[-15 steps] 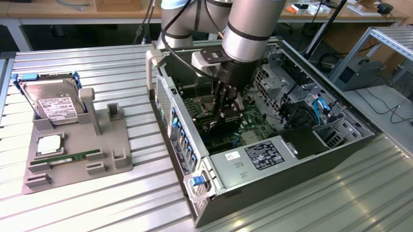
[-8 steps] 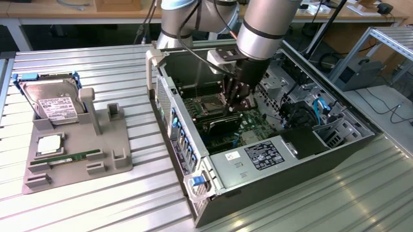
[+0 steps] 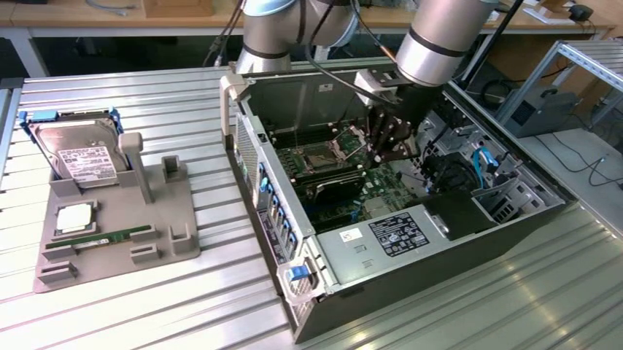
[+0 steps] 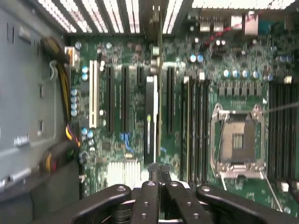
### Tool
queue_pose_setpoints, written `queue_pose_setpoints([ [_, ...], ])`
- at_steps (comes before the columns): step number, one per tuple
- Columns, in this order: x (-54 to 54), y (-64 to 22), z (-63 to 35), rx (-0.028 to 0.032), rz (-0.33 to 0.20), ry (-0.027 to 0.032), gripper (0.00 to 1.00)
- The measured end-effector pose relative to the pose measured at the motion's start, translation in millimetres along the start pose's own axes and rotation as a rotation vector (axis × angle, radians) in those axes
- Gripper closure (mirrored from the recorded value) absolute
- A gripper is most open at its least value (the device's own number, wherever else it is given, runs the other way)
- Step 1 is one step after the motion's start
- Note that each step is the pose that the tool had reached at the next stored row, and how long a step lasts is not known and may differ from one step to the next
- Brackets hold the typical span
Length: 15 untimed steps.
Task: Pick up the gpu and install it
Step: 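Insert the gpu into the slot, then press down on the gpu until it lock into place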
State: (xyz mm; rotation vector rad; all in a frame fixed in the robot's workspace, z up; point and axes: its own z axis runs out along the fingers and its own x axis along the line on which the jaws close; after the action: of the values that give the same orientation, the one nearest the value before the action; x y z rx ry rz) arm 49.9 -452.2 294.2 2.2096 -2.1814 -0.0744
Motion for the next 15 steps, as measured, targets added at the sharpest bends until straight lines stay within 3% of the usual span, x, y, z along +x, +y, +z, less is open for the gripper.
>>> queue_pose_setpoints([
  [5, 0.2, -20.7, -3.9, -0.0020, 0.000, -0.0001, 0.90],
  [9, 0.3, -23.9, -11.4, -0.0019, 0.000, -0.0016, 0.90],
  [15, 0.2, -24.0, -11.6, -0.0019, -0.001, -0.0019, 0.90],
])
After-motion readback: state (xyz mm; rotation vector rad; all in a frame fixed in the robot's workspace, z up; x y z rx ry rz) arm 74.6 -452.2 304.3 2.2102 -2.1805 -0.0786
